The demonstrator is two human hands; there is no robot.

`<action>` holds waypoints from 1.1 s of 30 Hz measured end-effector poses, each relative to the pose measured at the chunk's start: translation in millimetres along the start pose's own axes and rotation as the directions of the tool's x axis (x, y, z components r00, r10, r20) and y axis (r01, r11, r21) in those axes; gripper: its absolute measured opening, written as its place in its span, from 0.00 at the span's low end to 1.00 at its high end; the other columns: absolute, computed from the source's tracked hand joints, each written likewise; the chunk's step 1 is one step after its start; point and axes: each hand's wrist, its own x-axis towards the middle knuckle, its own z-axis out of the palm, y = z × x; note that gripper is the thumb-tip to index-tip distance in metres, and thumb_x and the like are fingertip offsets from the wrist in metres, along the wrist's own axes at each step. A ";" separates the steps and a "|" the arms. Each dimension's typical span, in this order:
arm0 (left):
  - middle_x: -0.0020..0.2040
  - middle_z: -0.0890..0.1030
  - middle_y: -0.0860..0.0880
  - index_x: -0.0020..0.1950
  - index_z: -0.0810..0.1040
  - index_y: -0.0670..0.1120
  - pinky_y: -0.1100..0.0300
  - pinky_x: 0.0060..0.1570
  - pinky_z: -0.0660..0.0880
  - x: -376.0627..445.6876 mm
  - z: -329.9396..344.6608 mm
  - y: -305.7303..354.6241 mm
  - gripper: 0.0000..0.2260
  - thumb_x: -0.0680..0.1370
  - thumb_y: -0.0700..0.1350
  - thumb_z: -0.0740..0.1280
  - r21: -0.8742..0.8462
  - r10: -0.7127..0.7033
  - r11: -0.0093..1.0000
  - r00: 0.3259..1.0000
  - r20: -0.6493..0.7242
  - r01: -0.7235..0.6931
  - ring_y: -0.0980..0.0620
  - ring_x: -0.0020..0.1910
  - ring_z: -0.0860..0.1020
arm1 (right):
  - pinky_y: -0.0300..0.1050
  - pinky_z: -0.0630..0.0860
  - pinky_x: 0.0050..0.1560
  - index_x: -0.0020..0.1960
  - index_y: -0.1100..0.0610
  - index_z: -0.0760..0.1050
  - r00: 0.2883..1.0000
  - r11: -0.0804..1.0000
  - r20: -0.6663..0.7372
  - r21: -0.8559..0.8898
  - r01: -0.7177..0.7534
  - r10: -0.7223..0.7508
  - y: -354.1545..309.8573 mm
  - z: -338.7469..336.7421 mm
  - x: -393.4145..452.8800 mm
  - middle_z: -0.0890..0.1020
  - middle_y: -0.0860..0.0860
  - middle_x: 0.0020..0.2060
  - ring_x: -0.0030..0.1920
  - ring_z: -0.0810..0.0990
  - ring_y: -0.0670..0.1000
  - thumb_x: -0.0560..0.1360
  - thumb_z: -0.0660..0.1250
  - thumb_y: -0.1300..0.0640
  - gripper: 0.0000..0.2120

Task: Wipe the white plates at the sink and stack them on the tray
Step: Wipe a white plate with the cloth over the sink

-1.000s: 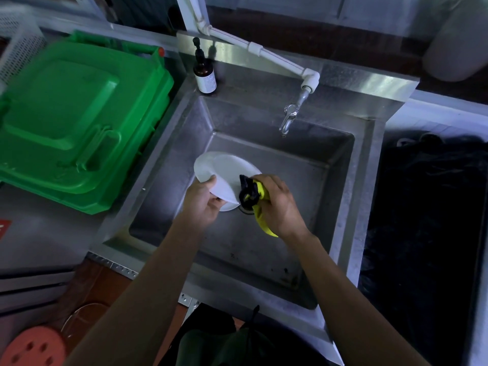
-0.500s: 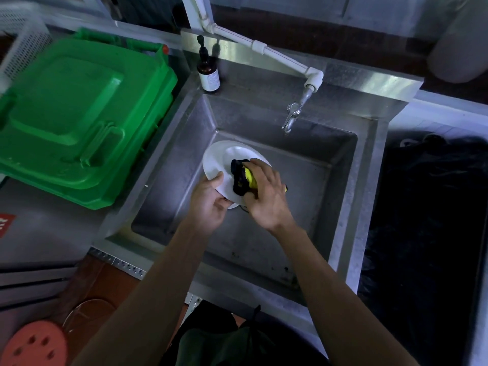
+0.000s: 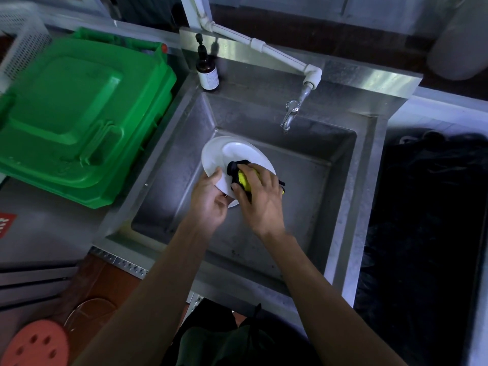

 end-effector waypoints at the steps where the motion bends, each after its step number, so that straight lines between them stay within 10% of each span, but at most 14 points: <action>1: 0.55 0.86 0.41 0.49 0.89 0.47 0.54 0.43 0.82 -0.4 0.8 0.8 0.18 0.85 0.44 0.59 -0.005 -0.001 1.000 1.000 -0.006 0.001 0.44 0.52 0.86 | 0.60 0.67 0.67 0.72 0.48 0.72 1.000 1.000 -0.002 0.000 0.005 -0.005 -1.0 1.8 -3.4 0.72 0.49 0.70 0.69 0.68 0.57 0.81 0.64 0.47 0.20; 18: 0.63 0.82 0.41 0.69 0.75 0.42 0.45 0.49 0.82 -14.1 -9.8 9.1 0.16 0.84 0.46 0.61 0.056 -0.043 0.998 0.994 0.096 0.038 0.41 0.61 0.82 | 0.50 0.60 0.76 0.74 0.55 0.68 0.964 0.906 -0.064 0.362 -0.219 0.258 36.4 3.3 0.5 0.68 0.52 0.74 0.74 0.63 0.53 0.83 0.61 0.53 0.20; 25: 0.66 0.80 0.40 0.74 0.71 0.38 0.49 0.54 0.82 -29.3 -21.2 18.4 0.18 0.84 0.38 0.57 0.226 -0.066 0.974 0.988 0.137 0.034 0.41 0.63 0.81 | 0.39 0.65 0.59 0.68 0.49 0.73 0.947 0.849 -0.007 0.445 -0.284 0.321 52.9 -15.6 29.7 0.74 0.45 0.58 0.62 0.73 0.48 0.82 0.63 0.52 0.15; 33: 0.68 0.78 0.38 0.73 0.72 0.41 0.38 0.61 0.76 -32.6 -24.3 17.6 0.19 0.82 0.34 0.59 0.404 -0.159 0.910 0.977 0.143 0.090 0.40 0.62 0.79 | 0.55 0.71 0.64 0.66 0.48 0.75 0.971 0.905 0.016 0.358 -0.227 0.237 48.6 -25.6 51.9 0.78 0.50 0.60 0.63 0.74 0.57 0.80 0.64 0.53 0.14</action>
